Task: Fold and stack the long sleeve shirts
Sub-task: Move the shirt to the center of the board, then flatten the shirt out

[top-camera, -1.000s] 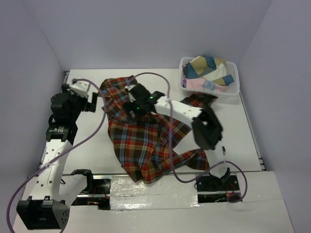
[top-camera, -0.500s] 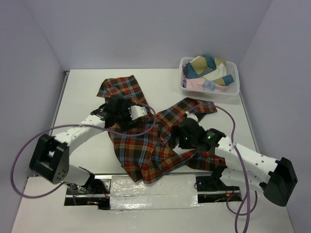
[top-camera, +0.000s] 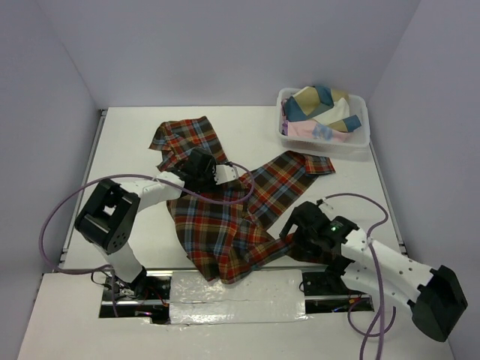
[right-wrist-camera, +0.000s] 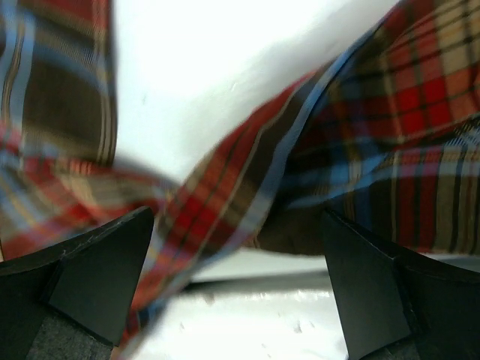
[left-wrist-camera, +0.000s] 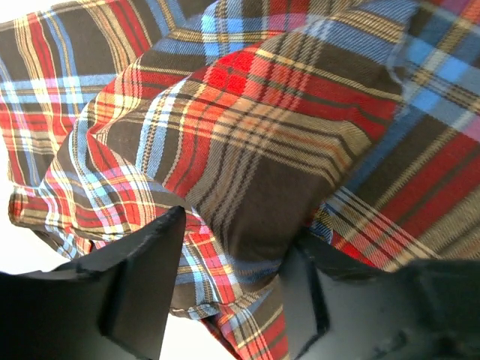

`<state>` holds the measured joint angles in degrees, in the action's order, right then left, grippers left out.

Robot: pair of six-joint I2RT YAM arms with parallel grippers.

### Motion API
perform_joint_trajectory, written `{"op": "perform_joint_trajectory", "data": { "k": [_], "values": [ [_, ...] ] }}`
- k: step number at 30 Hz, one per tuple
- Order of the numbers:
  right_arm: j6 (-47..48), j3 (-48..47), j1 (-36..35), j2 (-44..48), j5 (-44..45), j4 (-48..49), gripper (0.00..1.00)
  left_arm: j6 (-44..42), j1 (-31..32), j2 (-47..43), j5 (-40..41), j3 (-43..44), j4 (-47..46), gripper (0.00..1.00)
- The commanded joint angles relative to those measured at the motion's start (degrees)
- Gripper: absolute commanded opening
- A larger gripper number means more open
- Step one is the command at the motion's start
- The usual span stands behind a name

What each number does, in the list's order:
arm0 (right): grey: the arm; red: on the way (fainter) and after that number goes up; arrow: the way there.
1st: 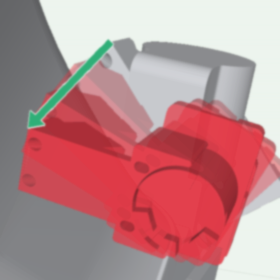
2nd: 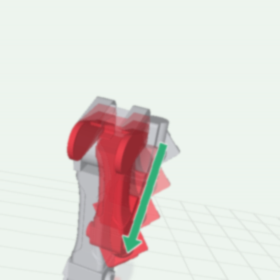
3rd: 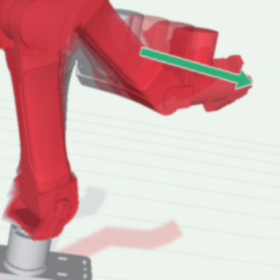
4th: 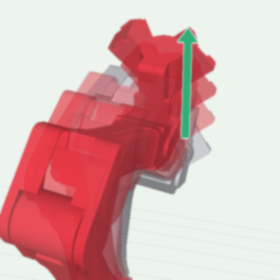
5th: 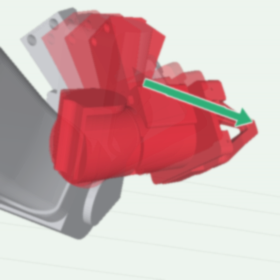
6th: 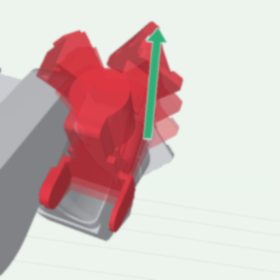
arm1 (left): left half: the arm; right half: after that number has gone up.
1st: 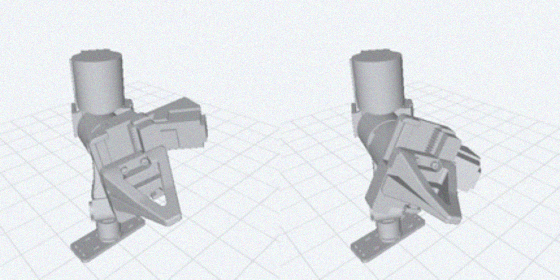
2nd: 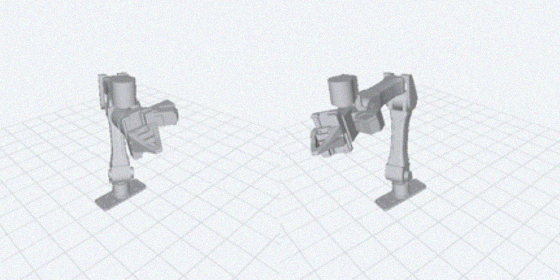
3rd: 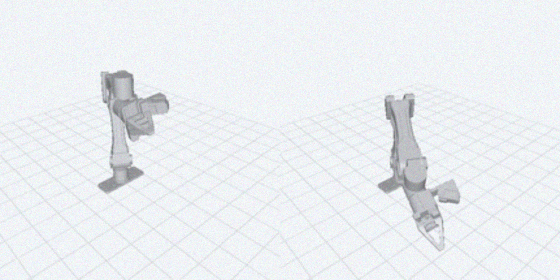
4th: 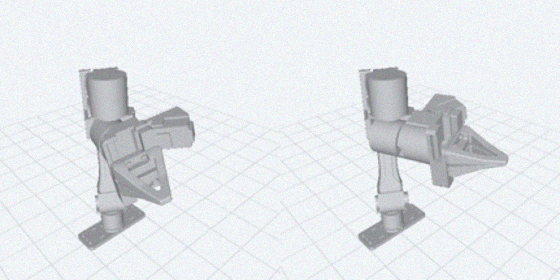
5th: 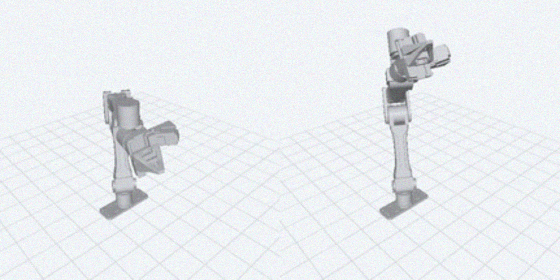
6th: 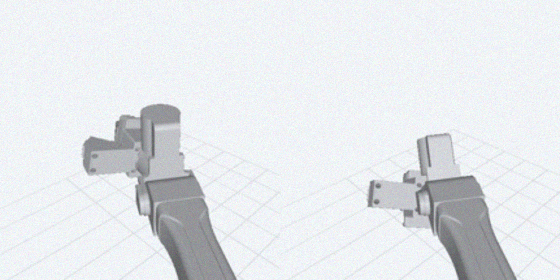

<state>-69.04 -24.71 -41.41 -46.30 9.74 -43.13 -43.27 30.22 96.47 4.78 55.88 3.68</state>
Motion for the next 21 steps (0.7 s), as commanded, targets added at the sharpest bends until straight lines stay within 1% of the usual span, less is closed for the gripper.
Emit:
{"op": "perform_joint_trajectory", "data": {
  "k": [1, 2, 3, 4, 5, 6, 7, 8, 9, 10, 11, 12, 14, 15, 16, 17, 18, 19, 20, 21],
  "values": [
    [-1.3, -1.2, 4.4, -3.5, 3.1, 5.0, 1.0, -1.0, -0.2, 1.3, 3.2, 2.0, -5.3, 0.6],
    [0.1, -1.1, 5.3, -4.2, 3.4, 6.4, 1.0, -1.3, -0.4, 1.8, 3.4, 2.1, -5.4, 0.56],
    [1.1, -1.0, 6.2, -5.6, 3.4, 7.5, 1.0, -1.4, -0.5, 2.3, 3.6, 2.1, -5.6, 0.47],
    [1.9, -0.5, 7.6, -6.5, 3.0, 8.8, 1.0, -1.5, -0.7, 3.2, 3.7, 2.3, -5.7, 0.42],
    [3.8, -0.3, 8.2, -7.3, 2.3, 12.2, 0.98, -1.4, -1.0, 3.6, 4.1, 2.4, -6.1, 0.35],
    [4.8, 0.1, 8.6, -9.3, 1.2, 13.5, 0.95, -1.1, -1.2, 4.0, 4.1, 2.4, -6.3, 0.2],
    [6.1, 0.2, 9.1, -10.3, 1.0, 14.6, 0.89, -0.9, -1.5, 3.9, 4.1, 2.5, -6.5, 0.11],
    [6.6, 0.2, 9.4, -11.2, 1.0, 16.0, 0.65, -0.8, -1.7, 3.8, 4.4, 2.6, -6.8, 0.03],
    [7.2, 0.0, 9.7, -12.6, 1.2, 16.5, 0.51, -0.3, -1.7, 3.3, 4.5, 2.9, -6.7, 0.0],
    [8.7, -0.2, 9.9, -13.0, 1.2, 16.9, 0.35, 0.1, -2.3, 2.9, 4.5, 3.4, -6.1, 0.0],
    [9.6, -0.5, 10.3, -13.1, 1.3, 17.3, 0.07, 0.7, -2.6, 2.5, 4.6, 5.1, -4.3, 0.0],
    [10.8, -2.0, 10.6, -12.7, 1.5, 17.0, 0.0, 2.6, -3.1, 1.3, 4.5, 6.4, -3.3, 0.0],
    [14.4, -4.6, 11.2, -10.5, 3.6, 14.4, 0.0, 5.0, -4.6, -0.6, 4.0, 11.3, 2.5, 0.0],
    [15.8, -8.8, 11.4, -9.5, 5.0, 12.8, 0.0, 6.9, -5.3, -3.2, 3.7, 13.4, 4.1, 0.0],
    [18.6, -11.5, 11.6, -8.1, 6.9, 10.7, 0.0, 7.7, -6.5, -4.8, 3.4, 17.4, 5.7, 0.0],
    [20.2, -14.8, 11.6, -5.3, 11.5, 6.5, 0.0, 8.0, -6.9, -6.4, 3.2, 19.3, 7.2, 0.0],
    [22.3, -21.9, 11.7, -4.0, 13.7, 5.0, 0.0, 8.4, -7.4, -9.6, 3.7, 21.5, 9.9, 0.0],
    [27.4, -25.5, 11.8, -2.4, 15.7, 2.9, 0.0, 8.5, -8.6, -11.1, 4.0, 26.0, 11.3, 0.0],
    [30.1, -29.5, 11.7, 0.2, 18.7, 2.5, 0.0, 8.4, -9.2, -12.4, 4.4, 28.1, 12.8, 0.0],
    [33.1, -37.2, 11.7, 1.2, 19.7, 2.5, 0.0, 8.4, -10.0, -15.0, 5.2, 30.4, 15.6, 0.0]
  ]
}}
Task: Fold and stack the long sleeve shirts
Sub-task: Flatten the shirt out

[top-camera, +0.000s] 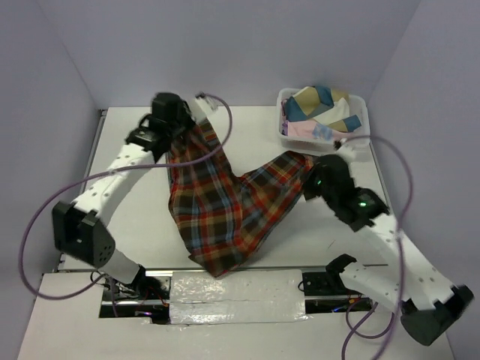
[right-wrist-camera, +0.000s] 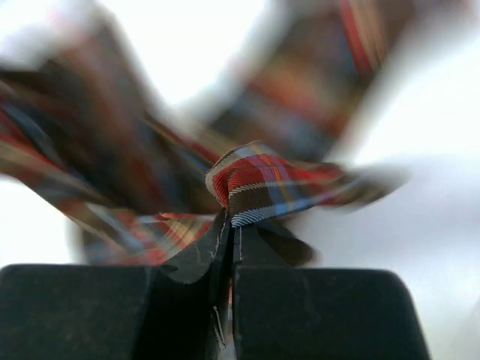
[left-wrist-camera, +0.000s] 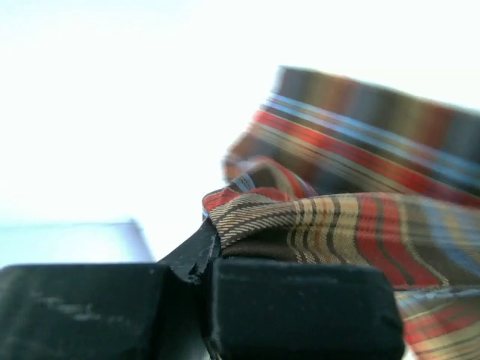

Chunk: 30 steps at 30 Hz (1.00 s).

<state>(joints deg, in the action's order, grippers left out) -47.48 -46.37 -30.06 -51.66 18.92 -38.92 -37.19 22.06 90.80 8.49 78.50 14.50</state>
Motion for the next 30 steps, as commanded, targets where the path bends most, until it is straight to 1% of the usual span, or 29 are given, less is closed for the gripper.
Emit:
{"op": "perform_joint_trajectory", "data": {
  "k": [1, 2, 3, 4, 5, 6, 7, 8, 9, 10, 11, 12, 13, 14, 15, 17, 19, 21, 22, 23, 24, 25, 26, 28, 30],
  "values": [
    [17.5, -19.2, 0.4, 7.5, 11.1, -1.3, 0.0, 2.3, -3.5, -10.5, 2.0, 11.9, 6.1, 0.0],
    [20.2, -23.1, 0.4, 8.7, 11.7, -0.7, 0.0, 1.9, -4.3, -13.0, 2.2, 13.7, 7.3, 0.0],
    [25.5, -30.5, 0.3, 8.9, 11.6, -0.4, 0.0, 1.5, -5.6, -14.3, 3.1, 16.7, 9.0, 0.0],
    [27.9, -34.0, 0.4, 8.6, 11.2, 0.2, 0.0, 1.0, -5.9, -15.8, 3.8, 17.8, 9.5, 0.0],
    [30.1, -41.4, 0.4, 8.1, 9.5, 0.4, 0.0, -0.5, -6.1, -18.8, 4.7, 18.7, 9.7, 0.0],
    [34.3, -45.2, 0.4, 7.5, 8.3, 0.6, 0.0, -1.2, -6.1, -20.4, 5.4, 20.0, 9.6, 0.0],
    [36.1, -48.6, 0.3, 6.8, 6.7, 0.6, 0.0, -1.8, -6.1, -22.1, 6.2, 20.6, 9.1, 0.0],
    [37.6, -55.9, 0.4, 4.7, 5.2, 0.4, 0.0, -2.5, -6.1, -25.0, 6.5, 21.2, 8.5, 0.0],
    [40.3, -59.4, 0.4, 3.7, 1.9, 0.5, 0.0, -2.8, -6.1, -26.2, 7.0, 22.5, 8.2, 0.0],
    [41.5, -62.6, 0.4, 1.5, 0.5, 0.5, 0.0, -3.1, -6.1, -27.2, 8.0, 23.4, 7.7, 0.0],
    [42.4, -68.9, 0.4, 0.3, -0.9, 0.7, 0.0, -3.4, -6.1, -28.7, 8.9, 24.3, 7.7, 0.0],
    [44.0, -72.1, 0.4, -0.9, -3.8, 0.8, 0.0, -3.3, -6.1, -29.2, 9.9, 26.9, 7.8, 0.0],
    [44.6, -75.0, 0.4, -3.4, -4.8, 1.0, 0.0, -3.2, -6.0, -29.6, 11.9, 28.4, 8.0, 0.0],
    [45.0, -80.9, 0.4, -4.8, -5.9, 1.2, 0.0, -2.7, -6.1, -30.0, 12.8, 29.8, 8.4, 0.0],
    [46.1, -83.7, 0.4, -5.9, -7.6, 1.6, 0.0, -2.4, -6.1, -30.1, 13.4, 32.5, 8.6, 0.0],
    [47.0, -88.5, 0.4, -8.7, -8.8, 4.1, 0.0, -1.7, -6.1, -30.0, 14.2, 34.9, 9.5, 0.0],
    [47.0, -88.9, 0.4, -9.7, -10.0, 8.7, 0.0, -1.3, -6.1, -29.5, 14.7, 37.9, 10.0, 0.0],
    [49.3, -86.6, 0.4, -10.1, -9.9, 11.9, 0.0, -2.0, -6.1, -28.7, 15.6, 37.4, 10.2, 0.0],
    [49.8, -85.6, 0.4, -10.9, -9.6, 14.5, 0.0, -3.1, -6.1, -28.4, 16.0, 36.2, 9.9, 0.0],
    [50.3, -83.6, 0.4, -11.8, -9.7, 15.4, 0.0, -3.8, -6.1, -28.2, 16.9, 34.5, 9.2, 0.0],
    [50.4, -83.1, 0.4, -14.1, -9.9, 15.6, 0.0, -4.5, -6.1, -28.1, 17.3, 30.3, 7.3, 0.0],
    [50.3, -83.4, 0.4, -15.7, -11.2, 15.2, 0.0, -4.9, -6.3, -27.4, 17.6, 28.6, 6.4, 0.0],
    [50.1, -83.6, 0.4, -17.3, -11.5, 14.6, 0.0, -4.6, -7.5, -26.5, 17.1, 27.3, 6.8, 0.0],
    [49.9, -82.9, 0.4, -21.0, -11.9, 14.1, 0.0, -2.0, -9.2, -23.0, 15.9, 28.3, 8.8, 0.0],
    [50.0, -80.9, 0.4, -24.0, -11.1, 16.5, 0.0, -0.8, -12.8, -20.7, 13.3, 29.0, 11.1, 0.0]
  ]
}}
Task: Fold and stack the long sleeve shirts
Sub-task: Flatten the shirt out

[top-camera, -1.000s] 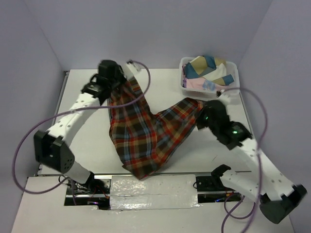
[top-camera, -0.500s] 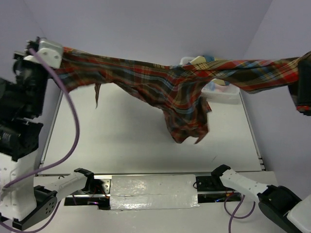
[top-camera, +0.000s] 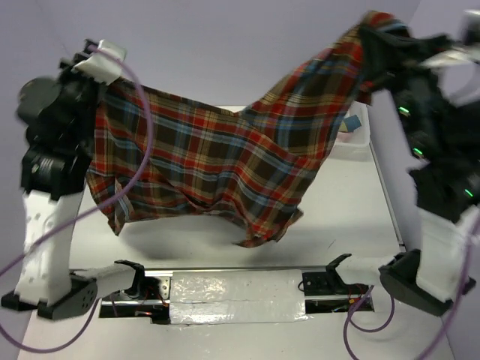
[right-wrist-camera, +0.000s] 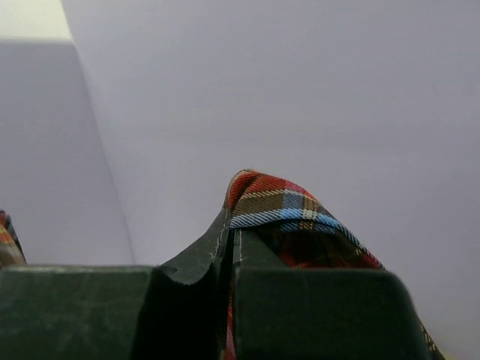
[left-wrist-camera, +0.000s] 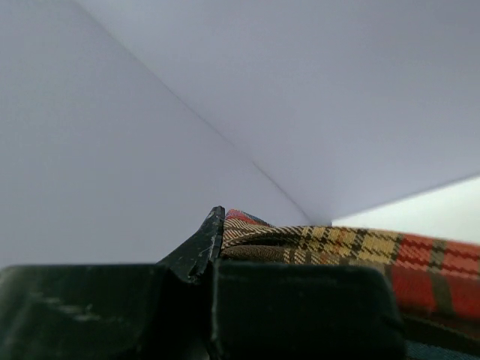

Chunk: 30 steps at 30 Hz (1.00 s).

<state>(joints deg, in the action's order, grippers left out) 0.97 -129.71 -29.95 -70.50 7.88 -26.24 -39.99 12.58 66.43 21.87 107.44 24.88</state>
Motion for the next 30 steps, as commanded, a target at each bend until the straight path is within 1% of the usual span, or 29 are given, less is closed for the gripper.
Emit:
{"op": "perform_joint_trajectory", "data": {
  "k": [1, 2, 4, 5, 6, 7, 8, 9, 10, 11, 12, 13, 14, 15, 16, 17, 18, 19, 20, 21, 22, 23, 24, 25, 26, 27, 28, 29, 30],
  "values": [
    [1.9, 4.6, 0.2, -6.2, -0.1, 4.8, 0.0, 3.3, -6.5, 5.7, -0.9, -1.6, 0.5, 0.0],
    [2.3, 5.3, 0.2, -7.6, -0.5, 5.7, 0.0, 3.9, -8.2, 6.7, -1.8, -2.9, 0.1, 0.0],
    [3.0, 4.6, 0.2, -13.3, -0.7, 7.6, 0.0, 5.1, -11.1, 9.9, -3.9, -5.8, -3.1, 0.0],
    [3.2, 3.2, 0.2, -18.7, 0.0, 8.6, 0.0, 5.2, -12.4, 11.1, -4.1, -9.0, -4.7, 0.0],
    [3.6, 1.5, 0.3, -22.0, 1.1, 9.2, 0.0, 5.5, -12.7, 12.4, -4.5, -10.0, -7.6, 0.0],
    [3.8, -3.3, 0.4, -25.3, 2.2, 9.9, 0.0, 6.1, -14.1, 15.9, -4.6, -10.7, -8.6, 0.0],
    [3.8, -6.4, 0.5, -32.6, 4.3, 11.3, 0.0, 6.8, -14.9, 18.3, -4.8, -9.6, -9.1, 0.0],
    [3.4, -13.5, 0.9, -36.6, 5.5, 11.7, 0.0, 9.0, -15.2, 20.9, -5.1, -7.9, -9.3, 0.0],
    [2.1, -17.0, 1.2, -40.2, 6.4, 12.3, 0.0, 10.7, -15.7, 27.1, -5.0, -5.4, -8.5, 0.0],
    [1.4, -19.5, 1.4, -46.3, 7.3, 14.4, 0.0, 12.3, -16.7, 30.7, -4.9, 1.0, -7.9, 0.0],
    [0.3, -20.3, 1.6, -48.2, 8.3, 16.2, 0.0, 15.2, -17.1, 37.6, -4.3, 7.7, -6.5, 0.0],
    [-0.4, -18.8, 1.8, -49.4, 8.3, 17.9, 0.04, 16.2, -17.6, 40.6, -3.7, 10.5, -6.2, 0.0],
    [-1.1, -17.1, 1.9, -50.5, 7.6, 20.7, 0.3, 16.8, -17.8, 43.6, -3.2, 12.9, -6.0, 0.0],
    [-3.4, -15.5, 2.1, -51.3, 5.3, 20.7, 0.49, 17.2, -17.9, 48.6, -2.7, 15.1, -5.8, 0.19],
    [-6.2, -16.5, 2.4, -52.4, 3.7, 19.5, 0.7, 17.3, -18.0, 50.8, -2.3, 18.6, -5.5, 0.36],
    [-7.3, -18.0, 2.4, -54.5, 2.9, 15.8, 0.99, 17.5, -18.0, 53.1, -2.3, 21.0, -3.0, 0.54],
    [-7.7, -20.2, 2.4, -55.3, 1.9, 14.0, 1.0, 18.1, -18.0, 57.1, -2.0, 23.3, -0.8, 0.84],
    [-7.2, -20.0, 2.2, -55.3, 0.0, 13.0, 1.0, 18.6, -18.4, 58.8, -2.4, 27.7, 1.5, 0.99],
    [-6.7, -19.0, 2.1, -53.8, -0.4, 11.8, 1.0, 19.3, -18.6, 59.9, -2.7, 29.1, 5.4, 0.99],
    [-6.0, -16.0, 1.9, -52.4, -0.5, 11.2, 1.0, 20.6, -18.9, 60.1, -3.5, 29.5, 6.7, 0.99],
    [-4.9, -14.5, 1.9, -51.1, -1.0, 10.4, 1.0, 21.1, -19.5, 59.3, -4.4, 28.1, 7.5, 0.99],
    [-4.7, -13.6, 1.7, -48.4, -1.6, 7.2, 1.0, 21.5, -20.0, 58.0, -7.0, 26.3, 7.8, 0.99],
    [-4.4, -11.7, 1.6, -46.9, -2.4, 4.9, 1.0, 21.6, -20.2, 54.5, -8.8, 24.7, 8.0, 0.99],
    [-3.4, -10.2, 1.4, -45.5, -3.2, 2.4, 1.0, 21.2, -21.0, 52.4, -11.1, 20.9, 8.4, 0.99],
    [-2.7, -8.3, 0.3, -41.9, -4.0, -2.4, 1.0, 20.6, -21.5, 49.9, -15.8, 18.9, 9.1, 0.99],
    [-1.5, -2.4, -0.5, -37.3, -4.4, -4.7, 0.92, 18.7, -22.6, 44.8, -18.1, 15.1, 11.8, 0.99],
    [-0.5, 1.9, -1.2, -37.3, -4.4, -6.4, 0.82, 17.3, -23.3, 42.4, -20.1, 13.4, 13.8, 0.99],
    [0.2, 6.2, -1.9, -32.3, -4.4, -9.2, 0.65, 16.0, -24.2, 39.9, -21.4, 11.3, 16.0, 0.99],
    [-0.4, 15.9, -3.0, -29.5, -3.9, -10.1, 0.41, 12.7, -25.1, 34.9, -24.0, 9.0, 21.1, 0.98]
  ]
}}
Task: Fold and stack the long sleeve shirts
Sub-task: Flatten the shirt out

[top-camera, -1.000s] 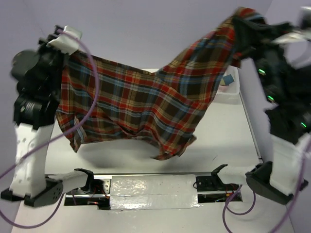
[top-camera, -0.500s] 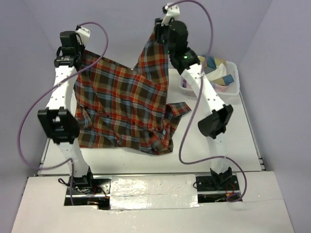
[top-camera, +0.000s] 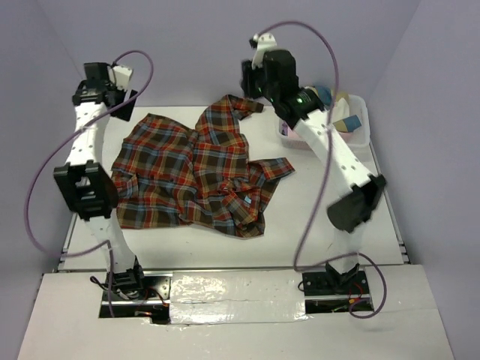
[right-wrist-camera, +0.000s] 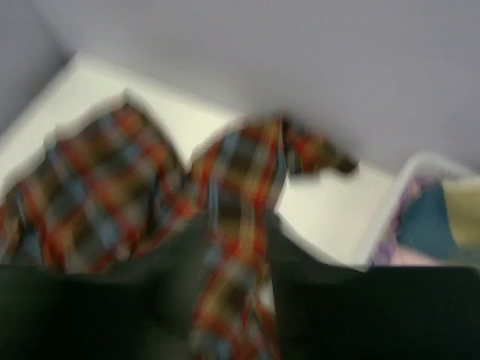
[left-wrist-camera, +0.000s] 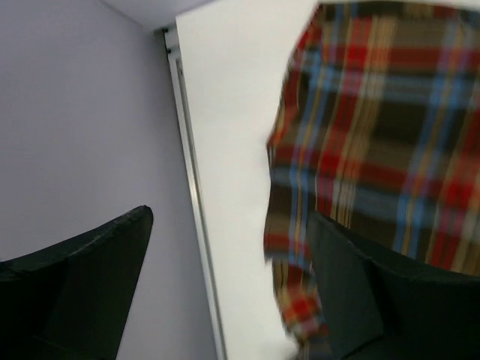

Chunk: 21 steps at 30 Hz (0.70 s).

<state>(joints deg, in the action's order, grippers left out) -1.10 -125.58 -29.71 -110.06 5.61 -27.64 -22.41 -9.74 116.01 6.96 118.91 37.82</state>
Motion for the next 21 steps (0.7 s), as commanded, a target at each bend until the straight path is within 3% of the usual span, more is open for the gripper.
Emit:
{"op": "perform_joint_trajectory", "data": {
  "k": [1, 2, 3, 4, 5, 6, 7, 8, 10, 16, 17, 21],
  "values": [
    [-1.9, 17.2, -3.6, 12.6, -1.3, -9.4, 0.01, -6.9, -5.1, -16.8, -9.7, -7.4, 11.0, 0.93],
    [-4.7, 22.4, -3.6, 18.0, -1.0, -9.2, 0.0, -8.7, -6.6, -19.1, -9.9, -10.4, 13.7, 0.85],
    [-8.8, 33.5, -3.6, 21.2, -1.3, -8.1, 0.0, -11.6, -8.3, -23.2, -9.4, -17.2, 17.9, 0.64],
    [-10.1, 39.3, -3.6, 24.0, -2.1, -6.8, 0.07, -12.7, -12.2, -24.8, -9.0, -20.6, 19.3, 0.48],
    [-11.6, 44.4, -3.6, 29.6, -3.1, -3.6, 0.16, -13.3, -14.3, -26.8, -8.5, -24.5, 20.1, 0.39],
    [-14.7, 53.9, -3.9, 32.3, -5.3, -1.9, 0.27, -14.0, -16.4, -30.0, -8.3, -28.1, 20.5, 0.35],
    [-16.0, 58.5, -4.3, 36.7, -7.2, -0.3, 0.49, -14.5, -19.9, -31.5, -8.8, -35.4, 20.8, 0.38],
    [-17.2, 66.4, -5.0, 38.5, -9.0, 3.0, 0.57, -16.3, -21.3, -34.3, -9.4, -39.2, 20.9, 0.47],
    [-19.8, 72.3, -8.1, 42.0, -8.3, 4.1, 0.67, -17.0, -23.0, -36.1, -9.9, -48.5, 20.5, 0.58],
    [-23.2, 83.0, -16.5, 44.1, -1.0, 2.6, 0.76, -15.4, -27.7, -35.5, -8.5, -62.0, 7.6, 0.89],
    [-23.4, 85.2, -17.6, 43.9, -1.1, 4.2, 0.76, -14.9, -27.7, -34.9, -8.2, -62.7, 4.5, 0.99],
    [-23.4, 88.0, -19.7, 40.0, -3.1, 10.3, 0.77, -14.1, -27.5, -33.8, -10.3, -65.9, -1.7, 0.99]
  ]
}}
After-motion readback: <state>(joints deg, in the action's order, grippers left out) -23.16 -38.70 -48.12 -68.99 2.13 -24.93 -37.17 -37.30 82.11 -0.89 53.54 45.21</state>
